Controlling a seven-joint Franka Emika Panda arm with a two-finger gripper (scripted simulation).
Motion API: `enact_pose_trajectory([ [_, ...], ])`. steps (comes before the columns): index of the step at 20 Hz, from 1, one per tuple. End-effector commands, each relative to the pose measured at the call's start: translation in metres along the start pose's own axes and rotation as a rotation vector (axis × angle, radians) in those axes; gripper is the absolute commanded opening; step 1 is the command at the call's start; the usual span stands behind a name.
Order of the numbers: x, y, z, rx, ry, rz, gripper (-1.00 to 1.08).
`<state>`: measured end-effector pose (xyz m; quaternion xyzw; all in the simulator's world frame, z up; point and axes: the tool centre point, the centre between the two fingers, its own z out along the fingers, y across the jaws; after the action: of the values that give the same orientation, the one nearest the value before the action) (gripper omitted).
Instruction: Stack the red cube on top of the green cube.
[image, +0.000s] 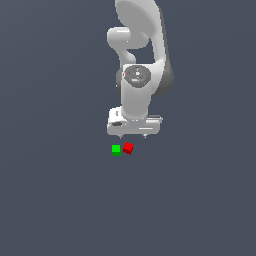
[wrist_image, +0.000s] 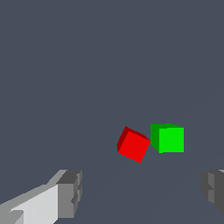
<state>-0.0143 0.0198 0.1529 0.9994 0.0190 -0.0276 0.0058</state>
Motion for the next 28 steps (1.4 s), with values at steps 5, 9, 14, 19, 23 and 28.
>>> enact_pose_trajectory([
  [5, 0.000, 0.001, 0.002, 0.001, 0.002, 0.013, 1.00],
  [9, -0.001, 0.003, 0.010, 0.003, 0.006, 0.053, 1.00],
  [14, -0.004, 0.007, 0.026, 0.007, 0.017, 0.141, 1.00],
  [19, -0.007, 0.012, 0.050, 0.013, 0.031, 0.266, 1.00],
  [23, -0.010, 0.015, 0.066, 0.017, 0.042, 0.351, 1.00],
  [28, -0.012, 0.017, 0.080, 0.021, 0.050, 0.420, 1.00],
])
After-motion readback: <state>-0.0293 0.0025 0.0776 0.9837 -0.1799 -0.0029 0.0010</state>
